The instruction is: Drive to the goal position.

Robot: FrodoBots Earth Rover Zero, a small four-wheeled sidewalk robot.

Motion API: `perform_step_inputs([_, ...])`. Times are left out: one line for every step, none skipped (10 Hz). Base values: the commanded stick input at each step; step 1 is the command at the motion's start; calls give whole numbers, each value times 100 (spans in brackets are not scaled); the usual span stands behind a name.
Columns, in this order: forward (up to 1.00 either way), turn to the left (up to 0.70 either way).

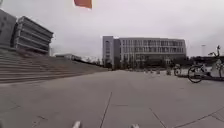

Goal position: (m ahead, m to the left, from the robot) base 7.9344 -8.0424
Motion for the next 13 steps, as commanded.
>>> perform_step_inputs([70,0])
perform_step_inputs([70,0])
perform_step_inputs([70,0])
perform_step_inputs([70,0])
perform_step_inputs([70,0])
perform_step_inputs([70,-21])
perform_step_inputs([70,-34])
perform_step_inputs([70,-35])
perform_step_inputs([70,-34])
perform_step_inputs([70,-28])
perform_step_inputs([70,-7])
perform_step_inputs([70,0])
perform_step_inputs([70,0])
